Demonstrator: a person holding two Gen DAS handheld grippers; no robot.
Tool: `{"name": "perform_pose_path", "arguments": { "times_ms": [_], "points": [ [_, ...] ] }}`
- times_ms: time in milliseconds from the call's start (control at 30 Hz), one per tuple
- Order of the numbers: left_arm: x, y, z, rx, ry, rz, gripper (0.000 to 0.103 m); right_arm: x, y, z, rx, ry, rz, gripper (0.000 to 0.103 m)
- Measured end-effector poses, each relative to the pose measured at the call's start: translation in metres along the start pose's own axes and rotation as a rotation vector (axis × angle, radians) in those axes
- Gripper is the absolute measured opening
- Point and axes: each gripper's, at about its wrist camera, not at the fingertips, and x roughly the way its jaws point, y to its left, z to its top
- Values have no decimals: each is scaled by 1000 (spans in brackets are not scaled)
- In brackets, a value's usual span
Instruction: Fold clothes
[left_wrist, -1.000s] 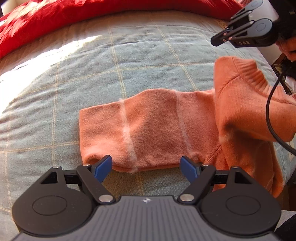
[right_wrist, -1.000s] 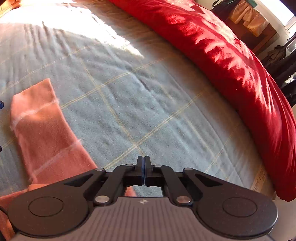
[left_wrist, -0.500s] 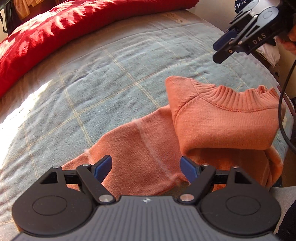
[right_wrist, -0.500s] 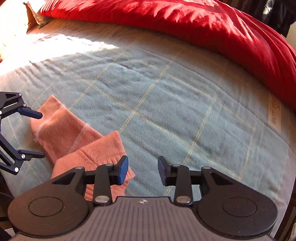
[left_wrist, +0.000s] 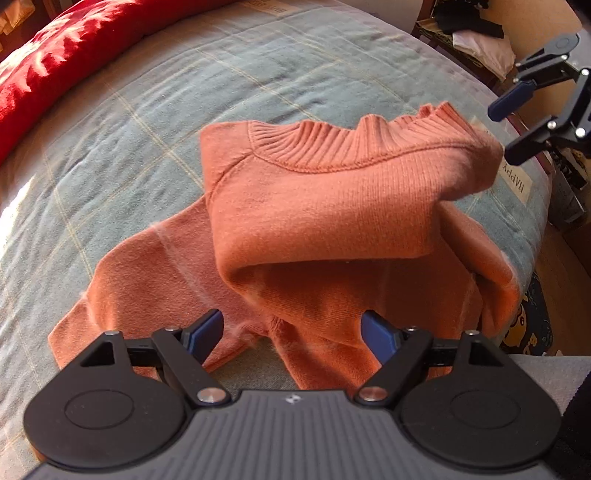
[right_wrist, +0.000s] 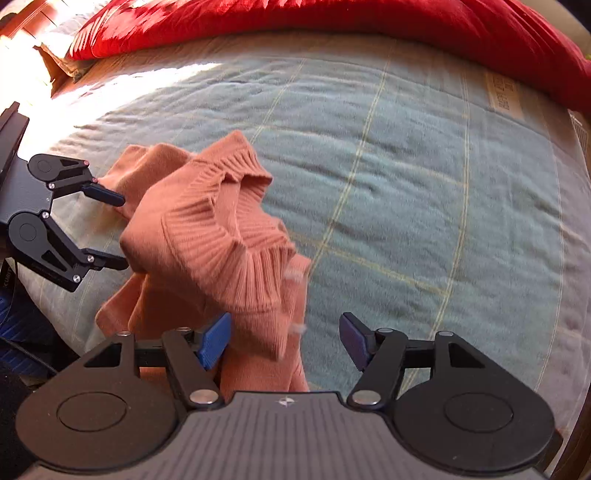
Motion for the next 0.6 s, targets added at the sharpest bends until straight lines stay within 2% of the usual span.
{"name": "perform_pose_path", "arguments": {
  "times_ms": [67, 167, 233, 300, 433, 500, 600],
  "points": [
    [8, -5, 0, -24, -28, 25, 82, 9, -1, -18, 19, 11, 15, 71],
    [16, -6, 3, -69, -95, 82, 82, 21, -4, -12, 56, -84, 35, 71],
    [16, -3, 9, -101, -162, 158, 82, 30, -6, -8, 81, -148, 49, 71],
    [15, 2, 16, -121, -204, 189, 82, 38, -9, -4, 106, -211, 63, 71],
    [22, 11, 35, -130, -241, 196, 82, 54, -14, 5, 155, -331, 87, 71],
    [28, 13, 47, -90, -258, 207, 84, 61, -25, 13, 176, -344, 80, 71],
    [38, 20, 67, -83, -289, 206, 84, 71, -41, 24, 207, -364, 70, 71]
  ]
}}
